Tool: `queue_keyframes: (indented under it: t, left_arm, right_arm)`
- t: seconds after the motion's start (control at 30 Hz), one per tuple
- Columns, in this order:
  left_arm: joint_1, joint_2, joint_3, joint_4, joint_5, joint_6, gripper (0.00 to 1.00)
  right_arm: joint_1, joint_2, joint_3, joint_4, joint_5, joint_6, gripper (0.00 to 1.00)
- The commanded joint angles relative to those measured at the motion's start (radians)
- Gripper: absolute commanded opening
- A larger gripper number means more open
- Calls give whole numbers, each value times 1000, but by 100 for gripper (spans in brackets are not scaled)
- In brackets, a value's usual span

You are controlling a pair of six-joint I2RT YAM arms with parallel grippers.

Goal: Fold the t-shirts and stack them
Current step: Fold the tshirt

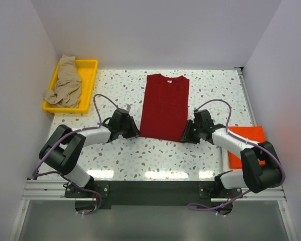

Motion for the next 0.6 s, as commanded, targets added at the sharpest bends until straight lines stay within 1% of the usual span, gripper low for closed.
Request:
queue_keyframes:
  t: [0.0,0.13,0.23,0.3,0.33,0.4,0.43,0.57]
  left_arm:
    - [-5,-27,-13,25,-32,6,24]
    - [-4,-55,-23,10,-37,9,25]
    - [-5,-63,-33,16,-29,10,28]
    - [-4,-55,-37,23,-18,7,31]
    - [-4,-55,-37,38,-12,9,35]
    - [-5,-54,-45,54,-1,7,40]
    - [-4,-52,-45,66,3,7,44]
    - [-2,-23,-47,94,14,9,47]
  right_arm:
    - [-3,-44,-22,7,58,-2,35]
    - [-7,-110,-41,-21,87,6,35]
    - [-18,-144,-70,-15,96,32,37]
    - [-21,-147,-87,3,89,55,37]
    - [-23,-146,-93,10,84,63,37]
    - [-23,-138,-107,37,64,84,37]
    - [-24,-135,-111,45,58,92,37]
    - [-23,-104,-136,105,41,132,37]
